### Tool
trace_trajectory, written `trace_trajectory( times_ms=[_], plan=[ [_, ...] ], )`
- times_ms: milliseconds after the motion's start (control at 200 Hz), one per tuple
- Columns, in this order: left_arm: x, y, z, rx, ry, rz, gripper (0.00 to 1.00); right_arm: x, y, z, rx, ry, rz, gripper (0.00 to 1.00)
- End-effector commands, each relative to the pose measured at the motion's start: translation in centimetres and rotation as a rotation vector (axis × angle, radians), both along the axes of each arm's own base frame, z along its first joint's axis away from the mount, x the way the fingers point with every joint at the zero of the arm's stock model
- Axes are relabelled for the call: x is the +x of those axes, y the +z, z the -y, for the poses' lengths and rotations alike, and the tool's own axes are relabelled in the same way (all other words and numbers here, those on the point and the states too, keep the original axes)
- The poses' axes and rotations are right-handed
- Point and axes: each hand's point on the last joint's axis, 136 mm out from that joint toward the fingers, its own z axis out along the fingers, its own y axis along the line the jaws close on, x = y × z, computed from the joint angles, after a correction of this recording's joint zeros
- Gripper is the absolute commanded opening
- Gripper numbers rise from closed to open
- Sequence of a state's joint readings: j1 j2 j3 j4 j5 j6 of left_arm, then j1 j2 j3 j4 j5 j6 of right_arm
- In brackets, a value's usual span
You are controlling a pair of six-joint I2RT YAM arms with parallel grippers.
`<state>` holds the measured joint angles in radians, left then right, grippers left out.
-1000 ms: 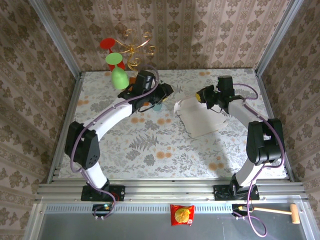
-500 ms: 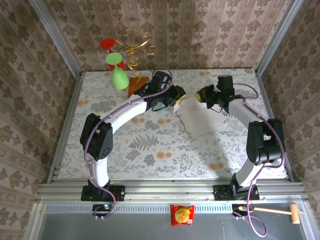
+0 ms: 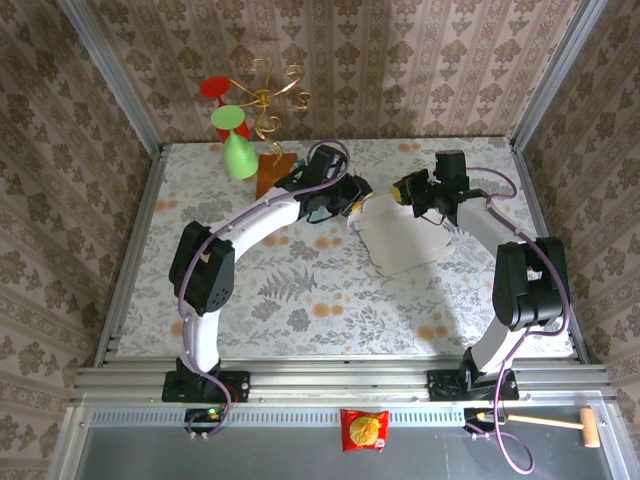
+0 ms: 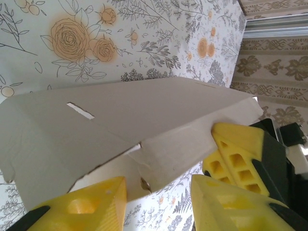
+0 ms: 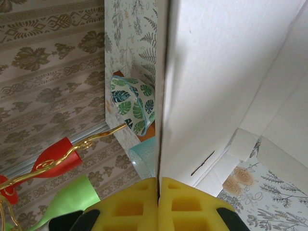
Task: Fold the paper box
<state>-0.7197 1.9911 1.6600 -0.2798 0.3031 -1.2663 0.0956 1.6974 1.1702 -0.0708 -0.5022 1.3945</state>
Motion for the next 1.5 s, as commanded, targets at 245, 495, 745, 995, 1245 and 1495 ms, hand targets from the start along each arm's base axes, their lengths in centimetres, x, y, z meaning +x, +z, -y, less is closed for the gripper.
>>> trace_trajectory(
  times_ms=[245, 495, 745, 995, 1245, 1495],
  plan=[
    [1.4, 1.0, 1.7, -0.065, 0.03, 0.005, 0.38, 0.1, -0.3, -0.2, 0.023, -0.012, -0.018, 0.0],
    [1.7, 1.8, 1.2, -0.083, 0.048, 0.03, 0.21, -0.1, -0.8, 0.1, 0.031, -0.03, -0.027, 0.0],
    [0.9, 5.3, -2.2, -0.036, 0.036, 0.157, 0.48, 0.2, -1.0, 1.4, 0.039, -0.084, -0.043, 0.0],
    [-2.0, 0.9, -7.4, -0.019, 0.064, 0.147, 0.31, 0.2, -1.9, 2.2, 0.063, -0.158, -0.134, 0.0],
    [-0.1, -0.4, -7.7, -0.051, 0.05, 0.229, 0.28, -0.3, -2.1, 2.1, 0.007, -0.086, -0.158, 0.0],
    [0.9, -2.8, -6.6, 0.138, -0.201, 0.319, 0.07, 0.0, -2.9, 2.4, -0.061, 0.021, -0.116, 0.0]
  ],
)
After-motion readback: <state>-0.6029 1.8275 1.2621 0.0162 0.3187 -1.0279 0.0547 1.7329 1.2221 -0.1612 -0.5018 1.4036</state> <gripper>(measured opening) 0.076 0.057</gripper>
